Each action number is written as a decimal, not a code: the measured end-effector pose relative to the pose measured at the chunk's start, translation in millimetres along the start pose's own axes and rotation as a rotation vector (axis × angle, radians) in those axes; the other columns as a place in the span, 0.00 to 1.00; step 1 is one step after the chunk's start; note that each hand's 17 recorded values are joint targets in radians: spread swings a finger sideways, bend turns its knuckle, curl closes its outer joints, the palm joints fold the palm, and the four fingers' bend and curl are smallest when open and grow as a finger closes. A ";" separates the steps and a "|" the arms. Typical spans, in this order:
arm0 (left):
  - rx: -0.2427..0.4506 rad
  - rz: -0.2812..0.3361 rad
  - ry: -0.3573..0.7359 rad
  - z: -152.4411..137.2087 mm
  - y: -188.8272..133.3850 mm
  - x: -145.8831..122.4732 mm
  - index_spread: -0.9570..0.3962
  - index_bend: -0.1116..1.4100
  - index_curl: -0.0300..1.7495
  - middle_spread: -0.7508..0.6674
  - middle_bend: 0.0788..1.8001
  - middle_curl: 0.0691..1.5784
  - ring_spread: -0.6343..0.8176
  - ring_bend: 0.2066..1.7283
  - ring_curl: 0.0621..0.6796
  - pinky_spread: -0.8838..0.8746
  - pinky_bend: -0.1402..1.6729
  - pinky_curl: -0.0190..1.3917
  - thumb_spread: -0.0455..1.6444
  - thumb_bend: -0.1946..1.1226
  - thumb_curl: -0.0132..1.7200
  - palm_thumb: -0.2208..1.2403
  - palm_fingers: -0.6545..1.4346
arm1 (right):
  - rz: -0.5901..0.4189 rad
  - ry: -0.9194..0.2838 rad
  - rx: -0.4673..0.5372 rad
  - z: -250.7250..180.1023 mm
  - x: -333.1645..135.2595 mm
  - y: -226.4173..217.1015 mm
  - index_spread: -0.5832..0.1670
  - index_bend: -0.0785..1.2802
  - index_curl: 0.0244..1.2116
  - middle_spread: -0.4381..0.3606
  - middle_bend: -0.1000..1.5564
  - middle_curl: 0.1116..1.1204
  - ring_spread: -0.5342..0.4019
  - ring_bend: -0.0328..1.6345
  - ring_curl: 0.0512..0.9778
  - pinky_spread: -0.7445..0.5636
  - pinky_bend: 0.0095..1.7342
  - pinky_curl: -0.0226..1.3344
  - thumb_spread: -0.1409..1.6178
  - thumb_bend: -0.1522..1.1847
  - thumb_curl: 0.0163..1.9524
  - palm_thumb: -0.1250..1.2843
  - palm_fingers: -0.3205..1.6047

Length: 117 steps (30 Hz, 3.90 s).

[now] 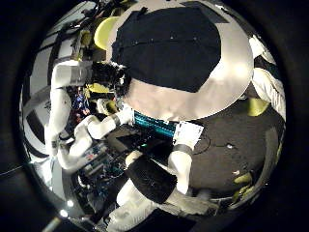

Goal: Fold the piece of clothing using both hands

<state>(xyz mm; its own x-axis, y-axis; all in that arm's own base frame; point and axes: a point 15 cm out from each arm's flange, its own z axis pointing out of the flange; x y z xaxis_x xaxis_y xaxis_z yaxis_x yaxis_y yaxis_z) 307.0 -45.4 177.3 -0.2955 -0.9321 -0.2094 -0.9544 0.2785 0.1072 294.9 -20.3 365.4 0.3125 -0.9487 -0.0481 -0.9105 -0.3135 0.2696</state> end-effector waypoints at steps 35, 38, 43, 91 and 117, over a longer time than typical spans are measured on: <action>-0.049 0.013 -0.007 -47.9 -13.2 -30.5 0.17 0.25 0.77 0.09 0.45 0.71 0.12 0.78 0.71 0.15 0.76 0.45 0.67 0.14 0.32 0.73 0.79 | -0.042 0.086 -0.112 166.8 -91.1 -85.0 0.48 0.19 0.28 0.41 0.36 0.40 0.32 0.59 0.42 0.44 0.46 0.24 0.69 0.10 0.16 0.40 0.35; -0.054 0.013 -0.007 -50.4 -13.5 -31.0 0.17 0.23 0.79 0.08 0.45 0.72 0.12 0.78 0.70 0.15 0.75 0.45 0.67 0.14 0.32 0.73 0.79 | -0.018 0.150 -0.078 170.0 -85.8 -93.8 0.46 0.19 0.28 0.38 0.38 0.42 0.29 0.62 0.43 0.39 0.50 0.25 0.69 0.11 0.17 0.44 0.40; -0.061 0.018 -0.006 -57.6 -13.2 -33.0 0.17 0.21 0.82 0.07 0.44 0.73 0.12 0.77 0.70 0.15 0.75 0.45 0.67 0.13 0.32 0.72 0.80 | 0.014 0.255 -0.103 189.1 -74.2 -83.9 0.30 0.26 0.33 0.26 0.49 0.54 0.25 0.71 0.51 0.30 0.62 0.31 0.67 0.13 0.19 0.57 0.62; -0.037 0.002 0.021 -141.8 -87.2 -79.6 0.29 0.19 0.91 0.01 0.39 0.76 0.11 0.74 0.71 0.15 0.72 0.46 0.67 0.14 0.33 0.71 0.82 | 0.130 0.165 0.130 -0.7 -21.4 -146.5 0.39 0.86 0.76 0.32 0.83 0.81 0.30 0.83 0.85 0.43 0.70 0.79 0.69 0.11 0.40 0.80 0.68; -0.001 0.088 0.281 -109.7 11.5 33.2 0.41 0.18 0.67 0.21 0.19 0.60 0.25 0.54 0.60 0.27 0.51 0.46 0.66 0.12 0.21 0.36 0.42 | 0.151 0.152 0.055 -1.4 1.8 -158.0 0.39 0.86 0.76 0.32 0.82 0.81 0.29 0.82 0.88 0.42 0.65 0.90 0.69 0.11 0.43 0.78 0.68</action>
<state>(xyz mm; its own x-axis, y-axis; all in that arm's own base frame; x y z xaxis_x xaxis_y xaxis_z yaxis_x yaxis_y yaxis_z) 290.8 -98.6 278.2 -0.3540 -0.9320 0.0781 -0.9255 0.3612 0.1145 439.8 27.6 324.0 0.2050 -0.9694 0.1350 -0.9622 -0.1743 0.2094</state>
